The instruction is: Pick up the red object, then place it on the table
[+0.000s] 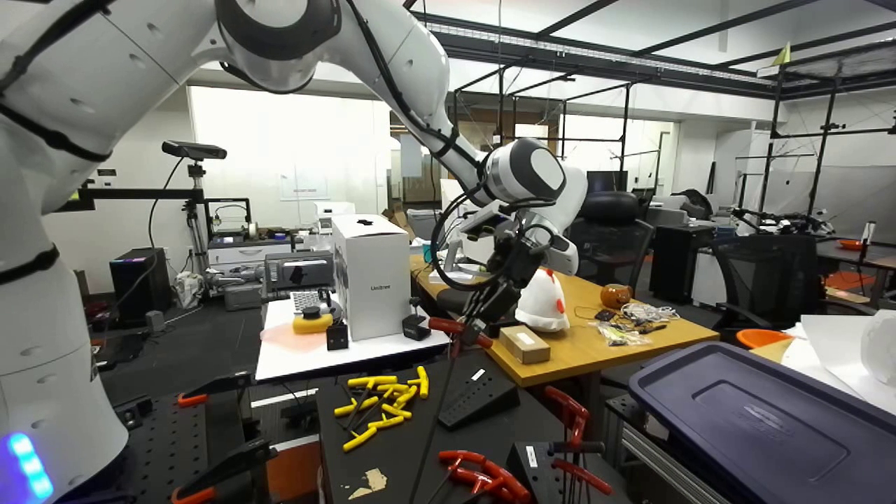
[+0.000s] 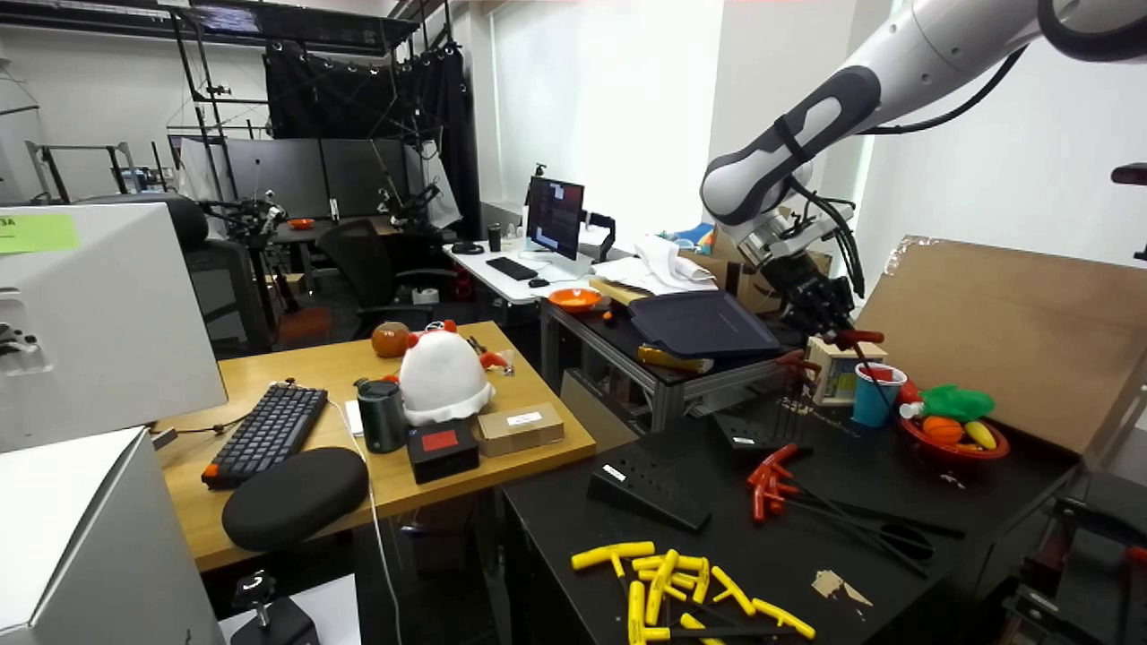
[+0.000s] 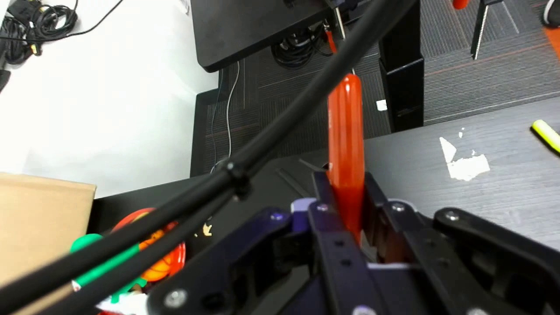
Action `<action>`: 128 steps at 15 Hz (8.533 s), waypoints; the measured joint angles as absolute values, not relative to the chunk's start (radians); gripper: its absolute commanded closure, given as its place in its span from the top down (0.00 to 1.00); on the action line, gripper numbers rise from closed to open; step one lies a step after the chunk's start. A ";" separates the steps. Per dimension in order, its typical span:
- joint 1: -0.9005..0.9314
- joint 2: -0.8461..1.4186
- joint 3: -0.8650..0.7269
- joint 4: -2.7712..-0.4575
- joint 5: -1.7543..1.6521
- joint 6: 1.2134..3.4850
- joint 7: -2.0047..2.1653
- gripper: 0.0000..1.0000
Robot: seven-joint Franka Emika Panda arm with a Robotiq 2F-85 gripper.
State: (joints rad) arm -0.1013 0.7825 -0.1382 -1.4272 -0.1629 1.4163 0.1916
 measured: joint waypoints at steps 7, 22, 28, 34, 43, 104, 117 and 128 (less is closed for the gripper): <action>-0.074 0.840 -0.138 -1.363 -0.194 1.315 0.204 0.05; -0.072 0.964 -0.138 -1.194 -0.195 1.180 0.143 0.05; -0.043 1.057 -0.122 -1.083 -0.196 1.108 0.142 0.05; 0.011 1.182 -0.116 -0.956 -0.221 1.003 0.142 0.05; 0.021 1.302 -0.116 -0.764 -0.253 0.952 0.092 0.05; -0.225 1.216 -0.070 -0.352 -0.078 1.358 0.036 1.00; -0.308 1.095 -0.031 -0.353 0.031 1.188 0.028 1.00; -0.368 1.053 -0.006 -0.353 0.107 1.242 0.066 1.00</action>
